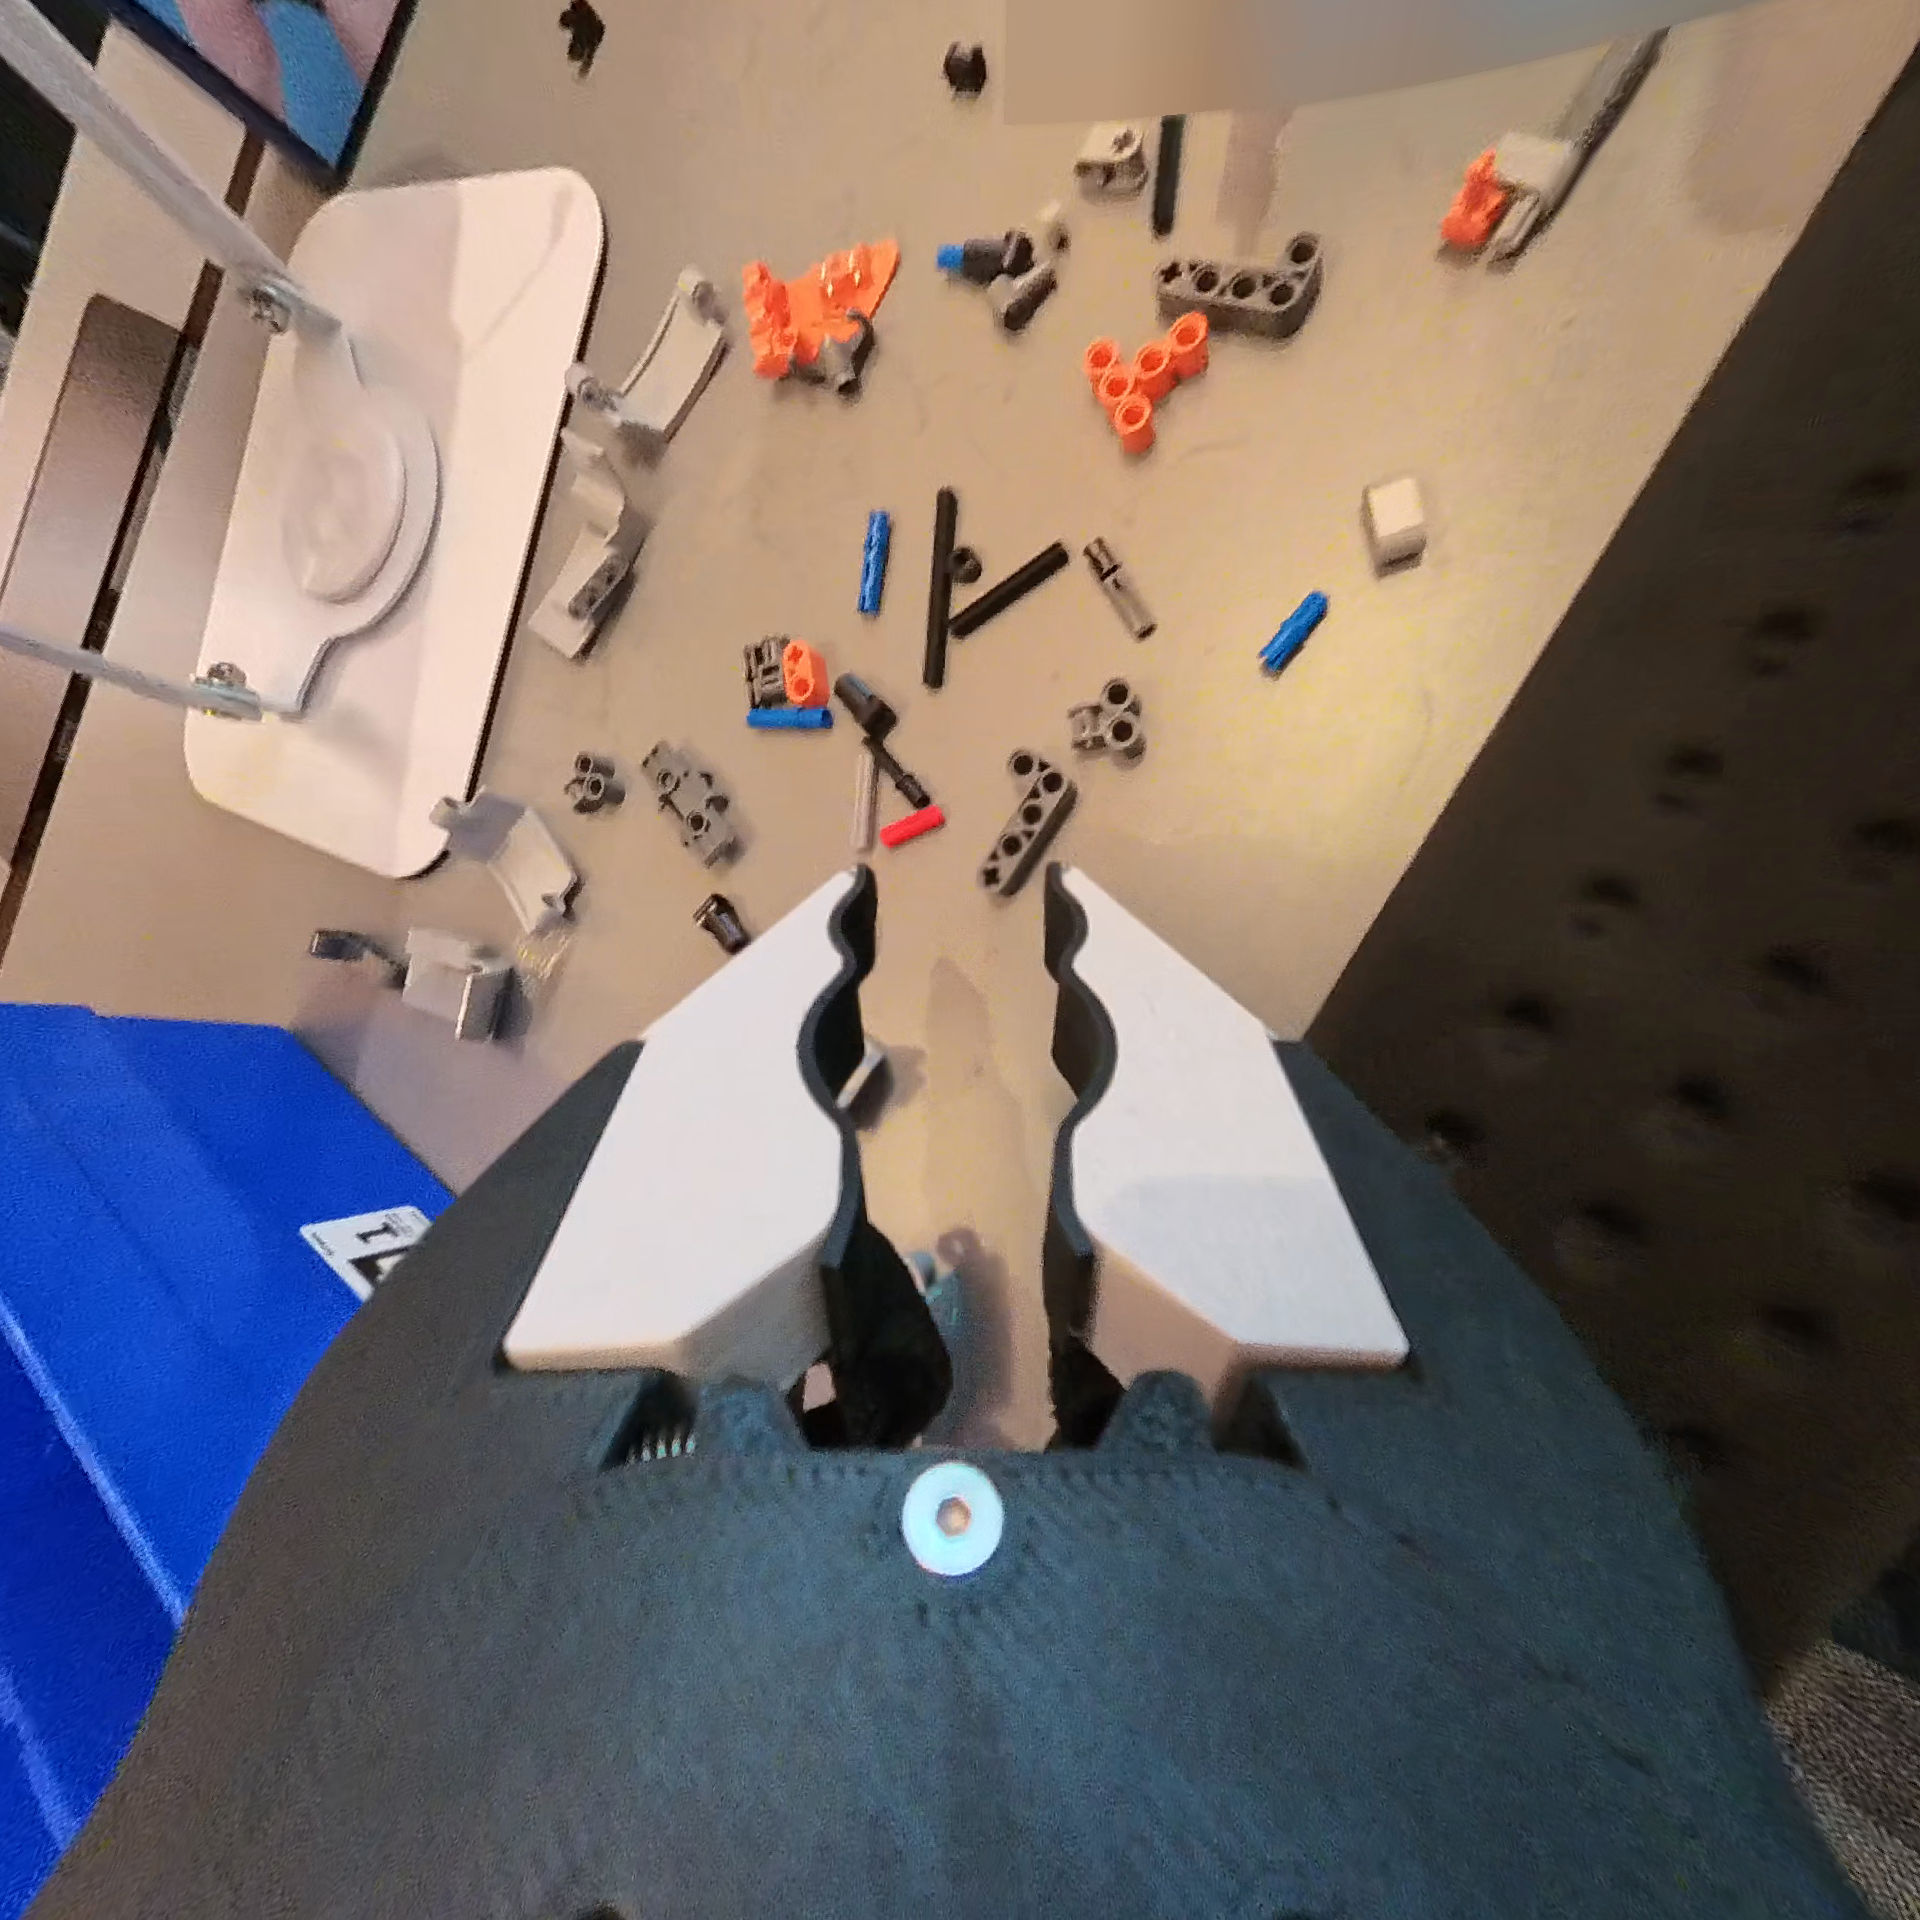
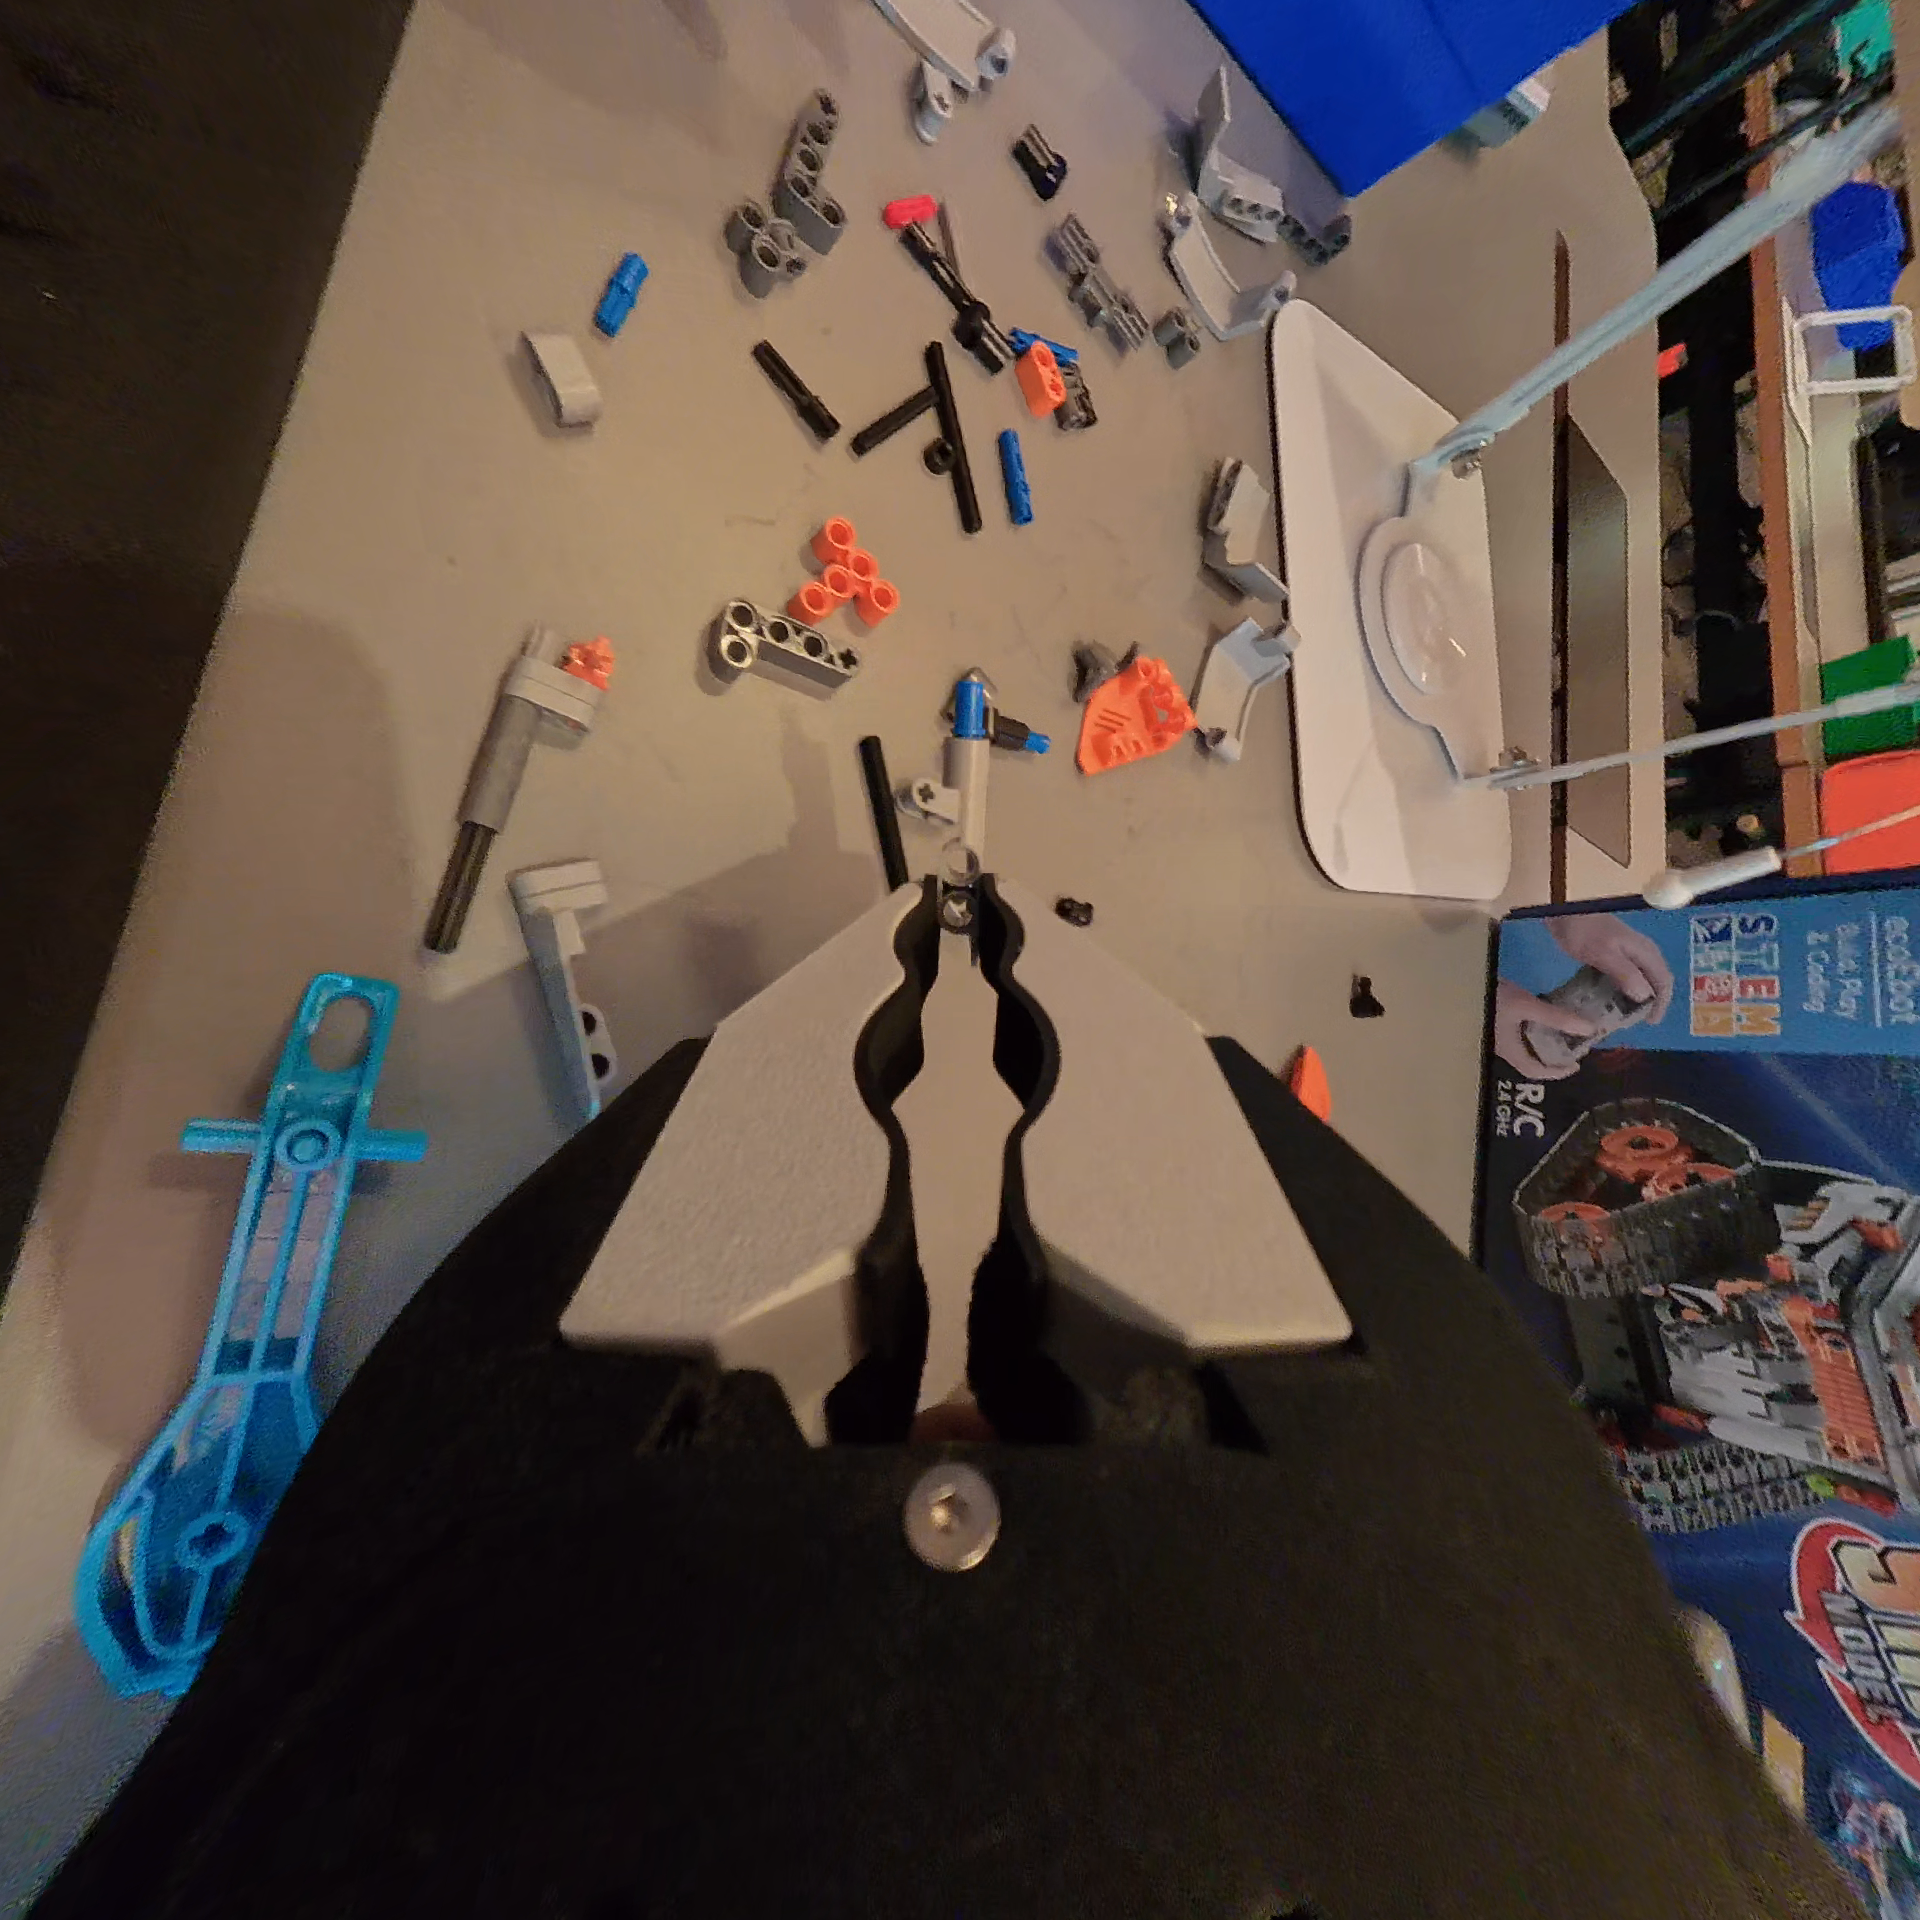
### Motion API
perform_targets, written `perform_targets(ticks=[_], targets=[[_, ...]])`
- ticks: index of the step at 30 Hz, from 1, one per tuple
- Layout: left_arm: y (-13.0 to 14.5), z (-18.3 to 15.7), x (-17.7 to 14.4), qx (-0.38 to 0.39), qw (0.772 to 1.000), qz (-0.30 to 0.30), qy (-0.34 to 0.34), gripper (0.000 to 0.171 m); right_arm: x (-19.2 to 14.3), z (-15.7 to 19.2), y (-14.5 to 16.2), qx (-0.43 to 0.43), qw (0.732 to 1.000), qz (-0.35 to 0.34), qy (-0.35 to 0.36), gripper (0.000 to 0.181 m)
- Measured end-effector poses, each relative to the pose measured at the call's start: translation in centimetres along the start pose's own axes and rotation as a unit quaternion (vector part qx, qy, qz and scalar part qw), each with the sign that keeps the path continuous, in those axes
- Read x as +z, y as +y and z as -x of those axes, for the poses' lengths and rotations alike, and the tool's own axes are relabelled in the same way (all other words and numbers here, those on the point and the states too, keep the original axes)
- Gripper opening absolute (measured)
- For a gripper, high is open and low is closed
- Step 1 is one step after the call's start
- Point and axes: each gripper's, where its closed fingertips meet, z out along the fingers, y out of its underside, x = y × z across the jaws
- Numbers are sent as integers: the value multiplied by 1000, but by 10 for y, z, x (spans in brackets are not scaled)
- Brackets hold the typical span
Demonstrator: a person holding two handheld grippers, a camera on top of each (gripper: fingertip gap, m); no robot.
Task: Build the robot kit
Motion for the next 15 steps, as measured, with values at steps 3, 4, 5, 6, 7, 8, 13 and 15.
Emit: perform_targets(ticks=[3,4,5,6,7,8,13,15], targets=[[4,5,2,1,1000,8,-4,30,-2,-5,8,8,1000,10,6,4],[4,4,3,3,1000,8,0,30,-3,-6,10,10,1000,12,8,4],[3,5,4,6,1000,10,1,30,-4,-7,11,13,1000,13,9,4],[3,5,5,7,1000,12,1,30,-5,-8,12,16,1000,15,10,4],[2,4,6,8,1000,12,7,29,-5,-9,14,19,1000,18,10,4],[2,2,7,8,1000,14,14,29,-5,-9,16,22,999,21,11,4],[10,1,9,6,999,29,21,28,-5,-15,25,39,998,38,22,4],[9,-2,9,5,999,25,26,28,-6,-19,25,48,998,39,28,4]])
